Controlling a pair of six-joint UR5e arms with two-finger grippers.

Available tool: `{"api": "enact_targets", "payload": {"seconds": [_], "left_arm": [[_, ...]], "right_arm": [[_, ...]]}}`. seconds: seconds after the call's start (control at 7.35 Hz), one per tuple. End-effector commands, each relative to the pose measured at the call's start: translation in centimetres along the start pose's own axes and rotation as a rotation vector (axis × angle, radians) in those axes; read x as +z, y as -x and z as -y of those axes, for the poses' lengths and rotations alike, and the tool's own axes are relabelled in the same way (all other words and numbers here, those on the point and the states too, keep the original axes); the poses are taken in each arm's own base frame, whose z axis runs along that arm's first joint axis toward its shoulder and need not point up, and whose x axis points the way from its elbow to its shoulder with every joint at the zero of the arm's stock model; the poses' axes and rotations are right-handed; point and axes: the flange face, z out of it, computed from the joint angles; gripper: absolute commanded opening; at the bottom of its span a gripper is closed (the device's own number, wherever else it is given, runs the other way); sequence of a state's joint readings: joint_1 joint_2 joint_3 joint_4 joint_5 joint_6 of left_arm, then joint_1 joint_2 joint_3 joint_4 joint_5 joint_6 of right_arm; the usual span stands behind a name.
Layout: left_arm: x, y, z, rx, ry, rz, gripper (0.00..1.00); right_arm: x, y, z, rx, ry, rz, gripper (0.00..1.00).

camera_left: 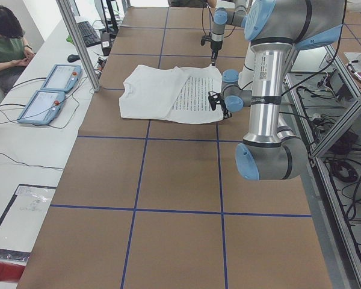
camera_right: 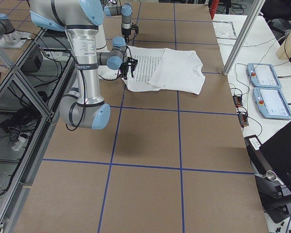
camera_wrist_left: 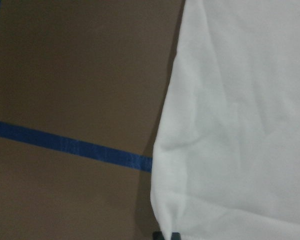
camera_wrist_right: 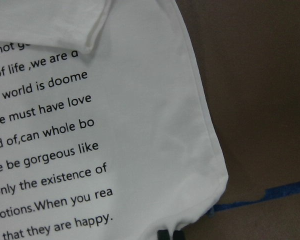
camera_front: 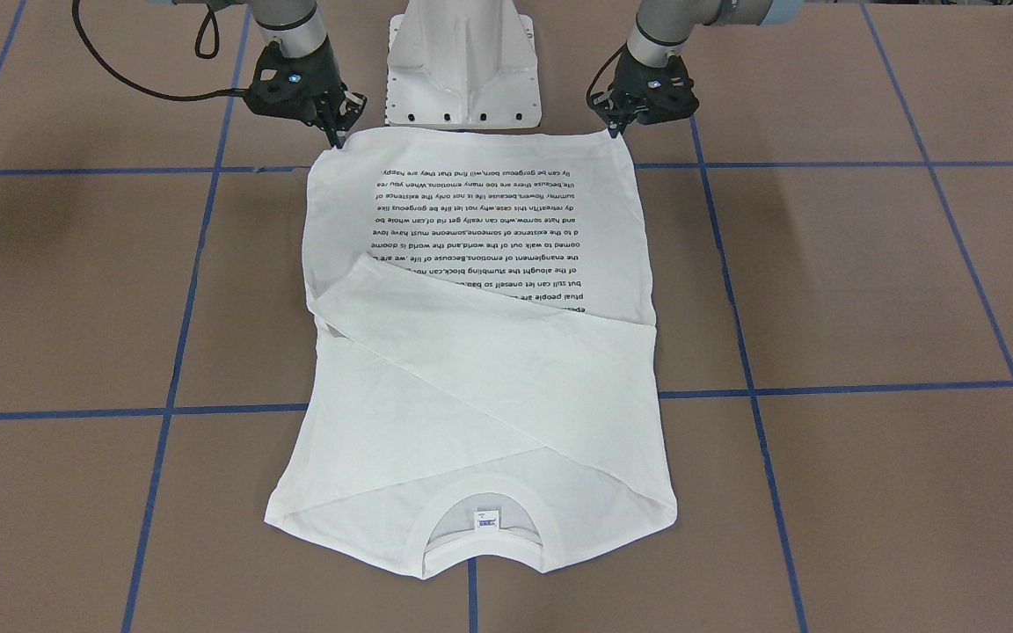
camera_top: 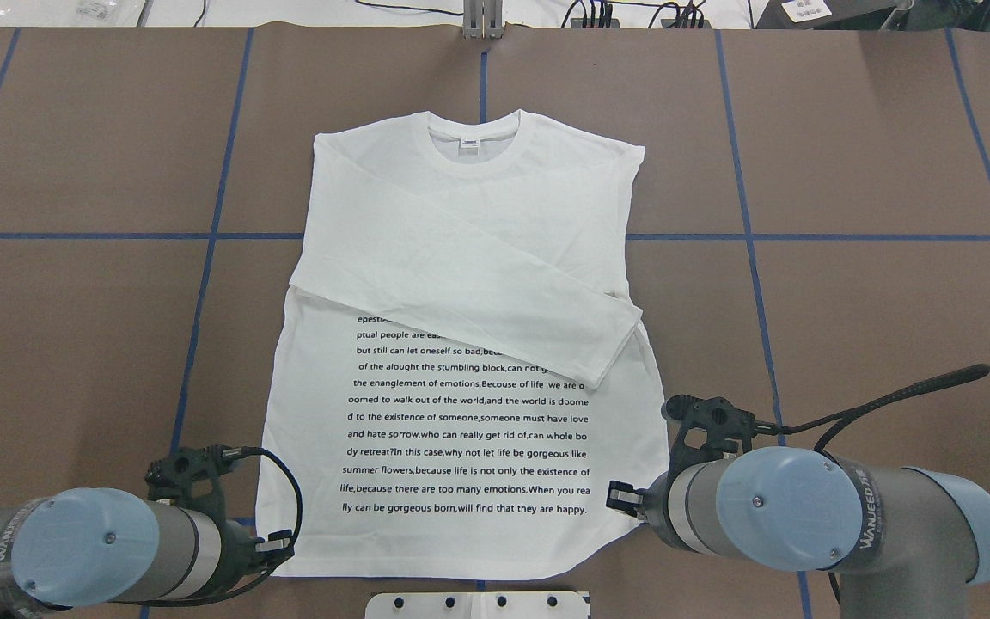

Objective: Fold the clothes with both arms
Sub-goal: 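Lift the hem with both grippers and fold it toward the collar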

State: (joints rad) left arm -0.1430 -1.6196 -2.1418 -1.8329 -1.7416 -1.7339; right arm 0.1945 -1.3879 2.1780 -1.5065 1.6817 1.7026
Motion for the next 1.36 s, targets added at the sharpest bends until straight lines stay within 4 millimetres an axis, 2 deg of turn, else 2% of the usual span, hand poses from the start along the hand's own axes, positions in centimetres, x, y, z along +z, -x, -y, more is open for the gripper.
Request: {"api": "enact_targets", "payload": {"seconds": [0.0,0.27,0.41,0.68,0.82,0.95,1.09,1.22], "left_arm": [[-3.7,-0.8,-0.9,0.025,0.03,-0.029,0.0],[-6.9,-1.7,-1.6,0.039,0.041,-0.089,0.0],[-8.3,-1.6,-2.2,0.044,0.048,-0.088,0.0],[-12.1,-1.7,-4.3,0.069,0.106,-0.108,0.0],[-12.9,-1.6,-5.6,0.083,0.141,-0.098,0.0],[-12.7,-1.5,-6.7,0.098,0.166,-0.09,0.0],[-12.6,-1.5,-7.0,0.101,0.174,-0.089,0.0],[-13.1,-1.5,-6.9,0.099,0.175,-0.092,0.0]], "right_arm": [[-3.8,0.0,1.1,-0.046,0.069,0.056,0.0],[-9.1,-1.8,1.1,-0.083,0.176,0.115,0.0],[-11.0,-2.8,0.6,-0.118,0.228,0.131,0.0],[-11.8,-3.3,-0.2,-0.13,0.285,0.136,0.0],[-12.6,-3.9,-0.7,-0.133,0.333,0.134,0.0],[-13.4,-4.7,-1.1,-0.137,0.363,0.133,0.0],[-14.5,-5.2,-1.5,-0.139,0.404,0.139,0.0],[-14.9,-5.1,-1.0,-0.133,0.393,0.149,0.0]]}}
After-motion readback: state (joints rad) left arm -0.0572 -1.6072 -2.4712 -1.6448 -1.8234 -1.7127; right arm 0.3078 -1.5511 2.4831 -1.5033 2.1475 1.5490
